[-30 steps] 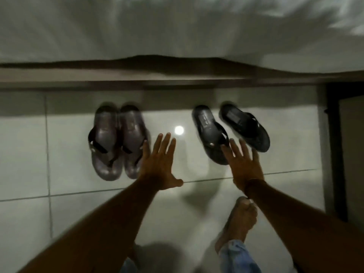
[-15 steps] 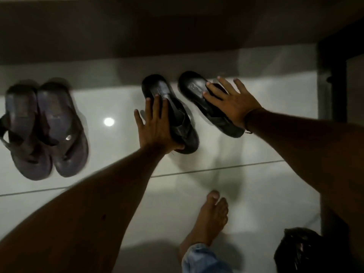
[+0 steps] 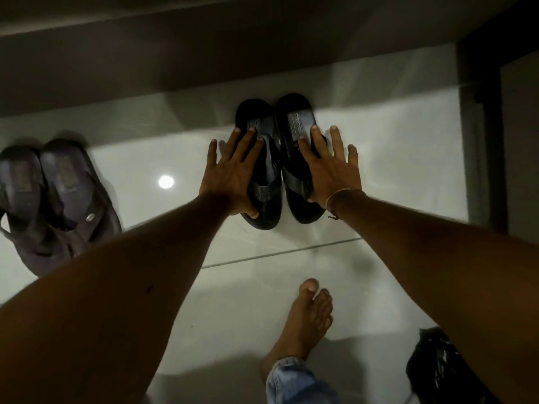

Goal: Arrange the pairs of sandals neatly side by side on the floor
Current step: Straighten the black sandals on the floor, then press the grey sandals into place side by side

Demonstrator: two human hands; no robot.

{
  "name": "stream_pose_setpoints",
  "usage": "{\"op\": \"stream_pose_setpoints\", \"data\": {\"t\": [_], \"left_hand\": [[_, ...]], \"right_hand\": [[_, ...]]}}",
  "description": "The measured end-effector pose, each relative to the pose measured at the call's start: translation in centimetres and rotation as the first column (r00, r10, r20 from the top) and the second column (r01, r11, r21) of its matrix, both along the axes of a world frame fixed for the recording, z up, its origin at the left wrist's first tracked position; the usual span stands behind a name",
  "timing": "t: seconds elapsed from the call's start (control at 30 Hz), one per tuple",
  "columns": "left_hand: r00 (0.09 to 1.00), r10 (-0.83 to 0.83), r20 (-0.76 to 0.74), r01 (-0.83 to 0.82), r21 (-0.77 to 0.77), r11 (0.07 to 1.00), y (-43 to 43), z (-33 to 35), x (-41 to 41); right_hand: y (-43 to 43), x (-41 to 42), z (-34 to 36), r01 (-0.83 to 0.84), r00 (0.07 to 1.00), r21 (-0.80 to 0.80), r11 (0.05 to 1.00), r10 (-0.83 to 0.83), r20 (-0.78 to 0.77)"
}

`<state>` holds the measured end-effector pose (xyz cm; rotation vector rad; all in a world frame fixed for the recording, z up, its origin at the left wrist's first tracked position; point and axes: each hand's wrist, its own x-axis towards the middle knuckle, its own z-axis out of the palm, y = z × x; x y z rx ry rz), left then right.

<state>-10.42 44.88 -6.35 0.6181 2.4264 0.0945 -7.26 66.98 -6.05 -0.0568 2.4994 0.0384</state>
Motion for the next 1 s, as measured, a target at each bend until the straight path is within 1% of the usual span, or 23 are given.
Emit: {"op": "stream_pose_setpoints", "data": {"t": [0.17,0.23,0.3,0.37,0.5,0.57,0.63,0.7,0.73,0.8,0.9,1.0], "left_hand": [[1.000,-0.004,0.007,0.004,0.011,1.000,-0.1,-0.2,-0.1],[1.000,0.007,-0.013,-0.007,0.046,0.999,-0.5,0.2,0.1],[0.999,0.051,-0.006,-0.050,0.095,0.994,-1.9,1.4,0.7],[0.997,0.072,0.008,-0.072,0.095,0.993,-4.5,2.7,2.0],[0.987,0.155,0.044,-0.157,0.042,0.987,-13.6,5.5,5.2],[0.977,0.207,0.042,-0.208,0.026,0.978,-19.6,6.8,6.5],[0.971,0.239,0.023,-0.239,0.010,0.971,-25.8,7.7,7.4],[0.961,0.275,-0.001,-0.275,0.033,0.961,-31.6,8.0,7.7],[0.956,0.294,-0.013,-0.293,0.049,0.955,-34.5,7.9,7.7],[0.950,0.312,-0.006,-0.312,0.028,0.950,-39.5,7.4,7.0],[0.951,0.308,0.027,-0.307,-0.037,0.951,-44.3,6.3,5.3],[0.966,0.257,0.025,-0.254,-0.081,0.964,-46.3,4.4,3.7]], "right_hand": [[-0.6,-0.1,0.2,0.024,1.000,-0.005,1.000,-0.024,-0.014],[-0.8,0.2,0.8,0.055,0.998,-0.001,0.998,-0.055,-0.040],[-2.0,0.9,2.0,0.122,0.991,-0.013,0.992,-0.123,-0.050],[-4.3,2.0,3.7,0.139,0.990,-0.026,0.990,-0.140,-0.036],[-12.4,4.0,7.1,0.044,0.996,-0.051,0.998,-0.040,0.074],[-17.9,4.4,8.0,-0.006,0.995,-0.090,0.996,0.015,0.098],[-23.5,4.5,8.1,-0.053,0.993,-0.148,0.988,0.068,0.098],[-28.6,4.3,7.5,-0.099,0.990,-0.203,0.974,0.118,0.083],[-31.1,4.0,7.1,-0.128,0.987,-0.217,0.968,0.146,0.069],[-35.6,3.2,6.0,-0.184,0.979,-0.228,0.956,0.200,0.046],[-40.3,1.8,4.3,-0.266,0.961,-0.227,0.937,0.276,0.015],[-42.8,0.8,2.5,-0.327,0.944,-0.164,0.931,0.329,-0.014]]}}
